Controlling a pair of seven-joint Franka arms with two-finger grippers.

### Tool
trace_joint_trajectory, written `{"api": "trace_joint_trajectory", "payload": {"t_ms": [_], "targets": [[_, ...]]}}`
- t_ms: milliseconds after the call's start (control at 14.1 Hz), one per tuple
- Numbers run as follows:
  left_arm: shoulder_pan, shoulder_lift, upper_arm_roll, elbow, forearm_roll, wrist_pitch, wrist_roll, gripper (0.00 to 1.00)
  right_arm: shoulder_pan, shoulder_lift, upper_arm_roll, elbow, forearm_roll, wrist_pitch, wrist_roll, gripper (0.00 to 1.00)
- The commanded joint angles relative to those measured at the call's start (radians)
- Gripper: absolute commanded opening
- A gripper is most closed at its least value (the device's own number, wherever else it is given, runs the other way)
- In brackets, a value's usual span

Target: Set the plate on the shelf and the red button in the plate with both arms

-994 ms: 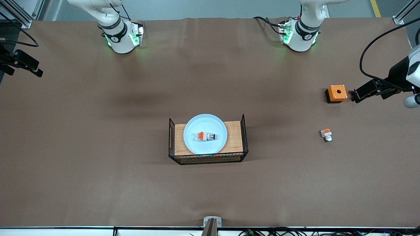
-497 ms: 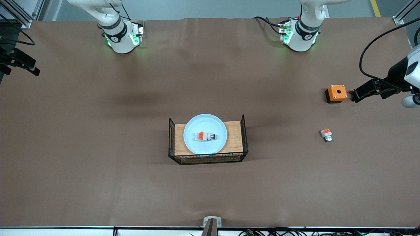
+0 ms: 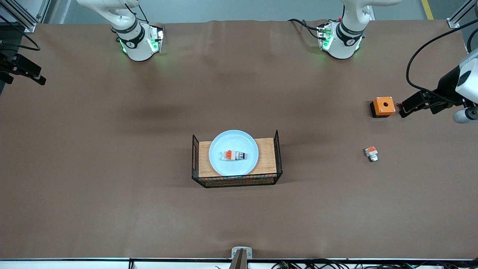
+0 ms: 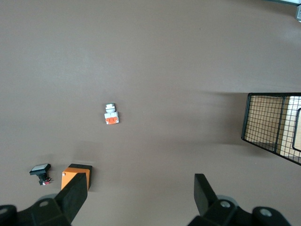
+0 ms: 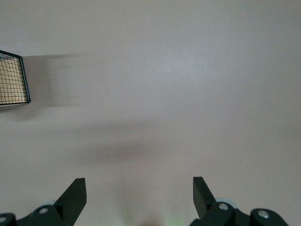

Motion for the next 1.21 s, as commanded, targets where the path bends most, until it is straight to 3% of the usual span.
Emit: {"api": "trace_joint_trajectory", "payload": {"t_ms": [0, 284, 1136], "targets": [[-0.022, -0.025, 0.026, -0.031, -0.003, 0.008, 0.028, 1.0, -0.007, -0.021, 0.006, -0.002, 0.008, -0.019, -0.007, 1.0], [-0.019, -0.059, 0.025, -0.097, -0.002, 0.031, 0.034, 1.0, -0.007, -0.023, 0.006, 0.006, 0.004, -0.039, -0.006, 1.0], [0.084, -0.054, -0.067, -0.091, -0.011, 0.051, 0.034, 1.0, -0.007, -0.021, 0.006, 0.024, -0.002, -0.057, -0.007, 1.0]]}}
